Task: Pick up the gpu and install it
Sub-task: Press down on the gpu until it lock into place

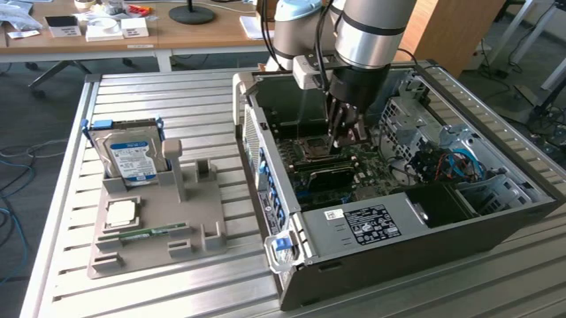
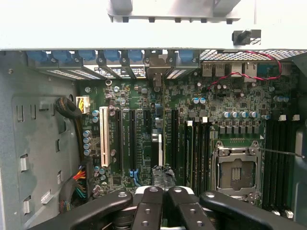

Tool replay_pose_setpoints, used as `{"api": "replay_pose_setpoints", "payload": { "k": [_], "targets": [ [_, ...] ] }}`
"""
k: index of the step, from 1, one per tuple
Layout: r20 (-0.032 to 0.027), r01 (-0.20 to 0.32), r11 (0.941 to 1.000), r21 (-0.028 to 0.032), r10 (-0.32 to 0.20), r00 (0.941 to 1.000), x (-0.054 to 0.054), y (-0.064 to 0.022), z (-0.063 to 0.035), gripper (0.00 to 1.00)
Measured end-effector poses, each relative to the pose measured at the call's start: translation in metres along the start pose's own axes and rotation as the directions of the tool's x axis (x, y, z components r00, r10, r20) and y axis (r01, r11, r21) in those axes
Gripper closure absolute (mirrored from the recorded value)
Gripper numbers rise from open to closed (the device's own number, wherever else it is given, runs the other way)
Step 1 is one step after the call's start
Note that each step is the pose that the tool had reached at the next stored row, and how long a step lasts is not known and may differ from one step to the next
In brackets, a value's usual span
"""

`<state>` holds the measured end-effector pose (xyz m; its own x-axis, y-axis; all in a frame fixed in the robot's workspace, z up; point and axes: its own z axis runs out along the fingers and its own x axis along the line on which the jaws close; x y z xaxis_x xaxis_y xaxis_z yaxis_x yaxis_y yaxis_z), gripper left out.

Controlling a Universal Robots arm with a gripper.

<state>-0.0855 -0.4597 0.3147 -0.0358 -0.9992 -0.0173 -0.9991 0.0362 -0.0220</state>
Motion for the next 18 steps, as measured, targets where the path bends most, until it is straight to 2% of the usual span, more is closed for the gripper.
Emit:
{"api": "replay_pose_setpoints", "payload": {
  "k": [1,11,18],
  "targets": [
    [0.0,0.0,1.0,0.0,0.0,1.0,0.0,0.0,0.0,0.89],
    [-0.0001,0.0,1.0,0.0,0.0,1.0,0.0,0.0,0.0001,0.89],
    [0.0003,0.0,1.0,0.0001,0.0,1.0,-0.0038,0.0001,0.0039,0.89]
  ]
}}
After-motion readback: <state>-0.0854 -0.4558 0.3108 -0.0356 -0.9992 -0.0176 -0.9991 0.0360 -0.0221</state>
